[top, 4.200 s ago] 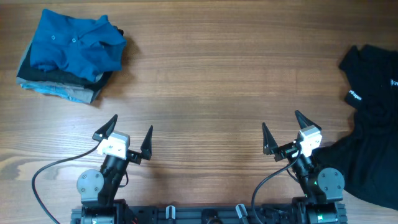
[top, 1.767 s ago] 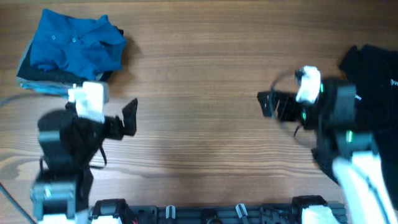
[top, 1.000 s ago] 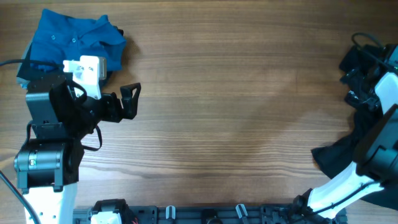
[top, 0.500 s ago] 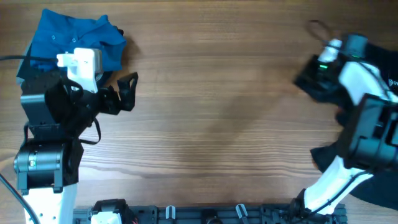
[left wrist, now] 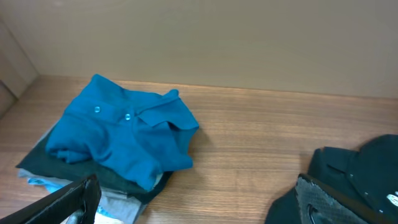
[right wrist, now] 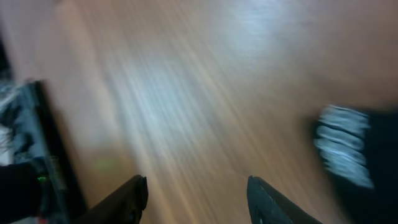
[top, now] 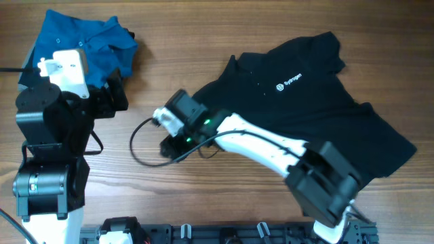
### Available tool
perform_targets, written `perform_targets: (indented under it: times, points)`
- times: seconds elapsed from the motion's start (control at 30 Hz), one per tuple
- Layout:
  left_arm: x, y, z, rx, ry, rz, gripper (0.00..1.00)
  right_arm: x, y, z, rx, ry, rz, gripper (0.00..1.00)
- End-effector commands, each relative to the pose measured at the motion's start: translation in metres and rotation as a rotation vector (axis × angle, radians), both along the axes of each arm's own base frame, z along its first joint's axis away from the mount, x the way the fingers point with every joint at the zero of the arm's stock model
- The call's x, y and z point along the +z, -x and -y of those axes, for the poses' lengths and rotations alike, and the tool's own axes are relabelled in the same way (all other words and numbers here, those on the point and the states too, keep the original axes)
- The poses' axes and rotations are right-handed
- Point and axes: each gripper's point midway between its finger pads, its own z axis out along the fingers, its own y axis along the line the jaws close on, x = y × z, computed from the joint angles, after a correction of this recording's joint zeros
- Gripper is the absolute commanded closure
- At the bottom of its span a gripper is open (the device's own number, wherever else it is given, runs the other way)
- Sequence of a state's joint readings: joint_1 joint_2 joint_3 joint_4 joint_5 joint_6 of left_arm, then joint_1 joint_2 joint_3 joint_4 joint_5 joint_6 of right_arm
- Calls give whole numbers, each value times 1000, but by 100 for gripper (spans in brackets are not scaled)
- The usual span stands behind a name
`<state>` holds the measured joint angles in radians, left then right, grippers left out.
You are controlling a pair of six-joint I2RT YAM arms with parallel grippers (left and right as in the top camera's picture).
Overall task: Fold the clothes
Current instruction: 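Grasp the black polo shirt with the right gripper at the right, then drag the black shirt leftward to the table center with the right gripper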
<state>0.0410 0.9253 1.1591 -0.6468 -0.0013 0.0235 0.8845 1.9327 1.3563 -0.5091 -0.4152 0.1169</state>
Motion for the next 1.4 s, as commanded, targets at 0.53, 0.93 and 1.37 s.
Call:
perform_targets:
  times: [0.53,0.93,1.37]
  points:
    - [-83,-34,119,-442,129,-297,26,-11,-88,533,-1717,291,-503,89]
    - [-103,-35,138,-484,127,-358,27,-109,-16,635,-1998,504,-725,96]
    - [-138,-47,165,-556,216,-463,27,86,-150,708,-1758,-202,-107,90]
